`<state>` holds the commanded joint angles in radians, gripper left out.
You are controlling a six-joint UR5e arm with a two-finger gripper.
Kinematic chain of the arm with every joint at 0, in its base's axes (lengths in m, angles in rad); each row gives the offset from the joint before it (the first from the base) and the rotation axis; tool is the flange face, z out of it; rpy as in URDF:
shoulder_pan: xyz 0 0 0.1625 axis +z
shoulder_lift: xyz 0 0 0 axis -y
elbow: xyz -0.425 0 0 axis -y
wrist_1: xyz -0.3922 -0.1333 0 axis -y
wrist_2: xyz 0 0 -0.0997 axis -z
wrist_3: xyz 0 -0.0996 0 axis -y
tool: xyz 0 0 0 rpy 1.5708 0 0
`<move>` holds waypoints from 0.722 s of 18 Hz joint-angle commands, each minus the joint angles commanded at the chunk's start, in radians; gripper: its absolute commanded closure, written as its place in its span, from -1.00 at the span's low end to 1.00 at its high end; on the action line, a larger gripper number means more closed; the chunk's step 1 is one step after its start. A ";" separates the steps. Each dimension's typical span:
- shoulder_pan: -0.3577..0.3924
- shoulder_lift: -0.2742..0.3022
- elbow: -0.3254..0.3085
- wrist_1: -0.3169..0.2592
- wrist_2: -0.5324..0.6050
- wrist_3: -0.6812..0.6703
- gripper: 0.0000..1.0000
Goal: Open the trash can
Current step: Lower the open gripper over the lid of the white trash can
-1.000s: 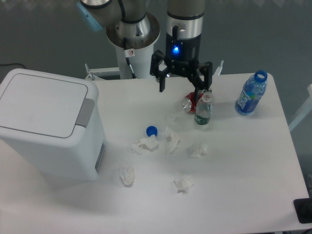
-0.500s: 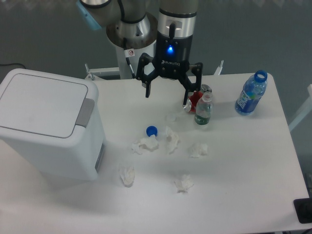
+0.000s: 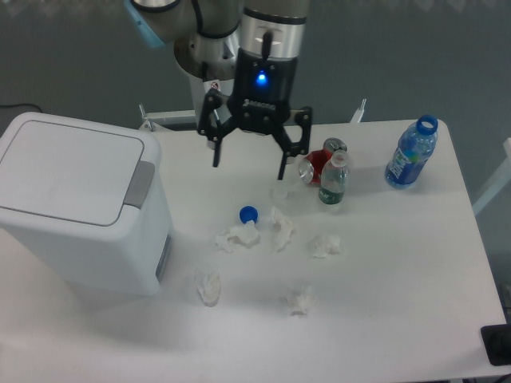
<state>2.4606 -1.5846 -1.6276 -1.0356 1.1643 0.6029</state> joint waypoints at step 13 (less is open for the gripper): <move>-0.074 -0.035 0.002 0.035 -0.002 0.009 -1.00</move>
<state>2.3869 -1.6199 -1.6260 -1.0002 1.1628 0.6121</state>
